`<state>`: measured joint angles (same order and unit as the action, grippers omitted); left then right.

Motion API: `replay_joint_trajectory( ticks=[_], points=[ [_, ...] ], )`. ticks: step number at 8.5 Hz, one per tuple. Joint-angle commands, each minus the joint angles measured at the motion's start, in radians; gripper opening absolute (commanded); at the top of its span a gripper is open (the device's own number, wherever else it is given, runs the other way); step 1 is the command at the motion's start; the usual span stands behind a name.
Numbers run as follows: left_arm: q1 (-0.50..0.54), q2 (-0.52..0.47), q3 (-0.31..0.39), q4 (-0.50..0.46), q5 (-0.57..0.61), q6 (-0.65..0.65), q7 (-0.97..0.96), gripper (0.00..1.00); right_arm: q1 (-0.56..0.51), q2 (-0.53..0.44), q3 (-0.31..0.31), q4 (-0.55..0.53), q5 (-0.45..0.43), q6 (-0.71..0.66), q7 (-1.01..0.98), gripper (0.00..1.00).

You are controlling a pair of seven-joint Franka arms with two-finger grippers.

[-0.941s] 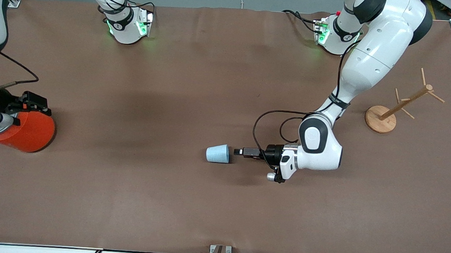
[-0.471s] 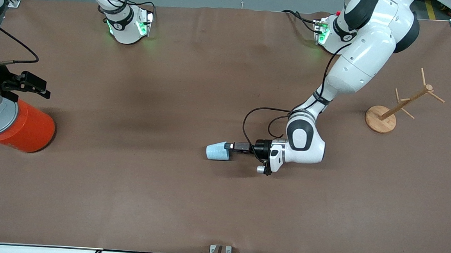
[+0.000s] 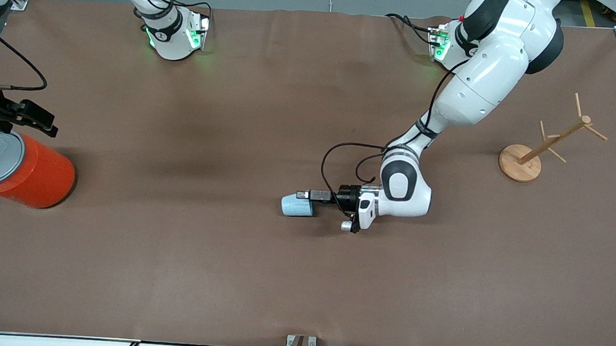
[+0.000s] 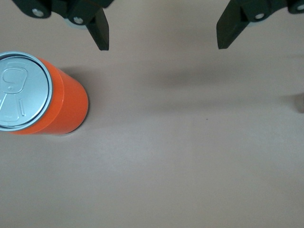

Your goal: Flip cup

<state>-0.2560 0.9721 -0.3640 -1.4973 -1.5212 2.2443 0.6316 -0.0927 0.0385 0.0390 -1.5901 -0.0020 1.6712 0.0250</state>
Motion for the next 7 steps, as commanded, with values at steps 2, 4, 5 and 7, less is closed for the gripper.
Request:
replay_joint_trajectory(
  ticks=[2, 4, 5, 7],
  points=[
    [-0.002, -0.004, -0.003, 0.000, -0.031, 0.017, 0.022, 0.13, 0.016, -0.014, -0.050, 0.065, -0.013, 0.010, 0.030, 1.00],
    [0.007, -0.006, -0.001, 0.000, -0.030, 0.028, 0.063, 0.00, 0.057, -0.012, -0.089, 0.068, -0.012, 0.015, 0.044, 1.00],
    [0.008, -0.006, 0.000, 0.003, -0.027, 0.029, 0.066, 0.00, 0.059, -0.014, -0.088, 0.056, -0.007, 0.018, 0.044, 1.00],
    [0.008, -0.019, 0.007, 0.003, -0.019, 0.032, 0.053, 0.00, 0.073, -0.025, -0.088, 0.021, -0.001, 0.033, 0.039, 1.00]
  ],
)
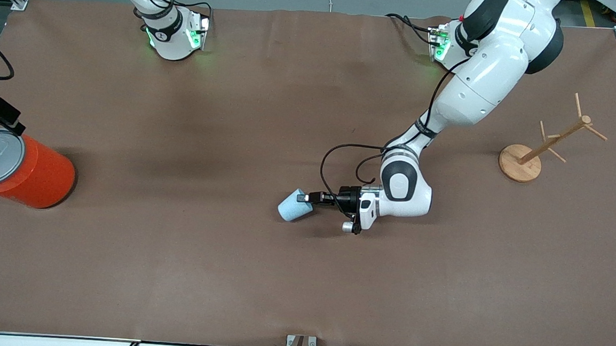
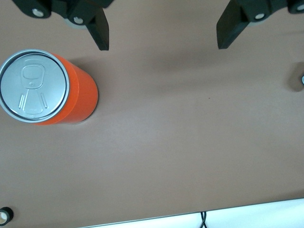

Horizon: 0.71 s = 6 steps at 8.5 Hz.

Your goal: Flip cup

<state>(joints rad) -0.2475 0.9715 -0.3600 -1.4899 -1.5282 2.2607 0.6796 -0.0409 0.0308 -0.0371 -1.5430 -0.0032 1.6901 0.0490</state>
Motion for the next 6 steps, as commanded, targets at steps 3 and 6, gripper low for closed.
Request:
replay_joint_trajectory(
  ticks=[3, 6],
  points=[
    [0.019, -0.147, 0.064, 0.016, 0.431, 0.062, -0.333, 0.00, 0.019, -0.014, -0.012, -0.020, 0.000, 0.014, 0.003, 1.00],
    [0.111, -0.256, 0.064, 0.022, 0.930, -0.013, -0.583, 0.00, 0.019, -0.012, -0.012, -0.014, 0.002, 0.014, 0.002, 1.00]
  ],
)
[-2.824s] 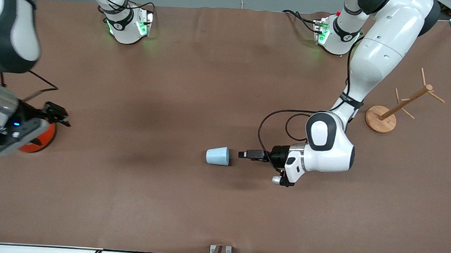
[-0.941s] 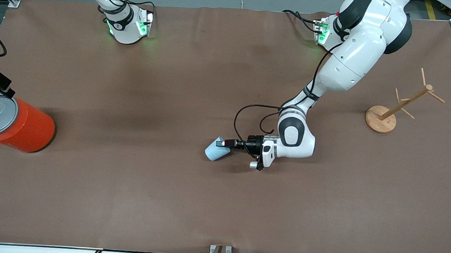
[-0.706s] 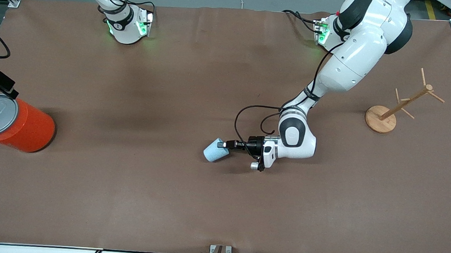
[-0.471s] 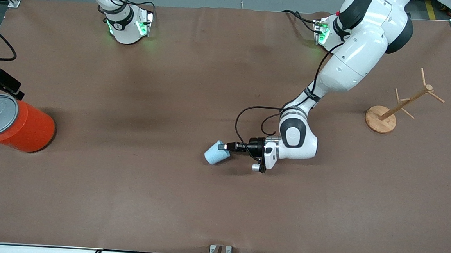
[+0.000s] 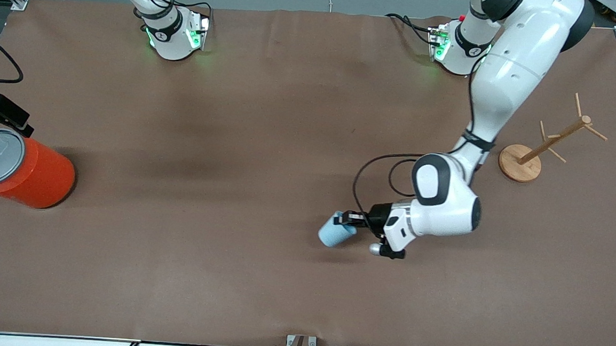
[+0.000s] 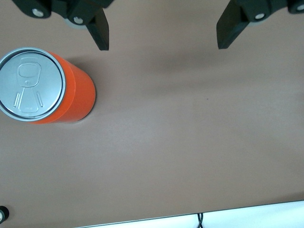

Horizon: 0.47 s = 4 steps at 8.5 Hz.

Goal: Flip cup
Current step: 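Lift the blue cup with the left gripper and rotate it upright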

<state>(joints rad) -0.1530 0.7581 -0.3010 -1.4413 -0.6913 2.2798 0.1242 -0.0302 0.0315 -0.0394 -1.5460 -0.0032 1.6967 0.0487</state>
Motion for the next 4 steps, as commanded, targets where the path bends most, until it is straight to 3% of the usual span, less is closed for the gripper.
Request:
replay_joint_trajectory(
  ticks=[1, 4],
  points=[
    [0.044, -0.077, 0.006, -0.027, 0.239, -0.095, -0.034, 0.00, 0.007, -0.012, -0.010, -0.009, 0.003, 0.009, 0.000, 1.00],
    [0.147, -0.123, 0.005, 0.010, 0.639, -0.288, -0.032, 0.00, 0.012, -0.012, -0.010, -0.011, -0.001, -0.061, -0.029, 1.00]
  ],
)
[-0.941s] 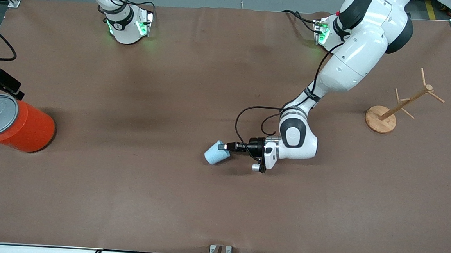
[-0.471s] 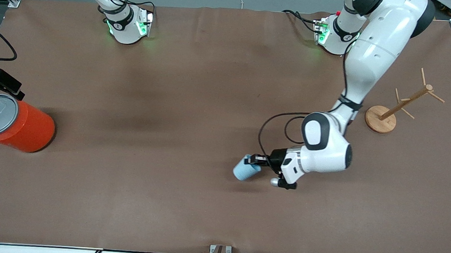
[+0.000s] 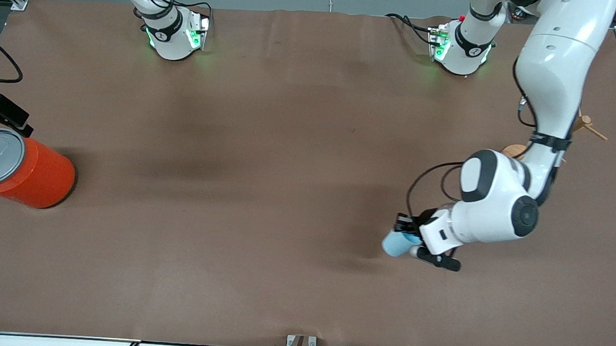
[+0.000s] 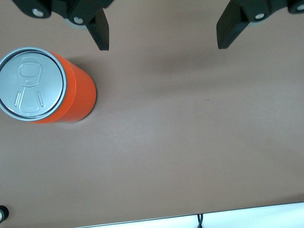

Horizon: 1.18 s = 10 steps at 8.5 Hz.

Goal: Flip cup
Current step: 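Lift the blue cup with the left gripper and rotate it upright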

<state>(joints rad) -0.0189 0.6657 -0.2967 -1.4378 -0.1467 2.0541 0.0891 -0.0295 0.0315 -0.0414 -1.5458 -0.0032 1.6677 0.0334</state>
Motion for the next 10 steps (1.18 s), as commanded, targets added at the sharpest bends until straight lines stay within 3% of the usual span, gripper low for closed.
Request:
replay_joint_trajectory(
  ticks=[1, 3, 6, 10],
  points=[
    [0.016, -0.031, 0.001, 0.026, 0.214, -0.140, 0.004, 0.00, 0.011, -0.013, 0.004, -0.010, -0.001, -0.049, -0.016, 1.00],
    [0.016, -0.029, 0.001, 0.034, 0.315, -0.236, 0.029, 0.00, 0.019, -0.019, 0.028, 0.047, -0.006, -0.150, -0.006, 1.00],
    [0.059, 0.001, 0.019, 0.071, 0.315, -0.366, 0.035, 0.00, 0.019, -0.019, 0.017, 0.053, -0.009, -0.167, -0.015, 1.00],
    [0.070, 0.049, 0.059, 0.066, 0.320, -0.387, 0.026, 0.00, 0.013, -0.016, 0.017, 0.052, 0.002, -0.183, -0.015, 1.00]
  ],
)
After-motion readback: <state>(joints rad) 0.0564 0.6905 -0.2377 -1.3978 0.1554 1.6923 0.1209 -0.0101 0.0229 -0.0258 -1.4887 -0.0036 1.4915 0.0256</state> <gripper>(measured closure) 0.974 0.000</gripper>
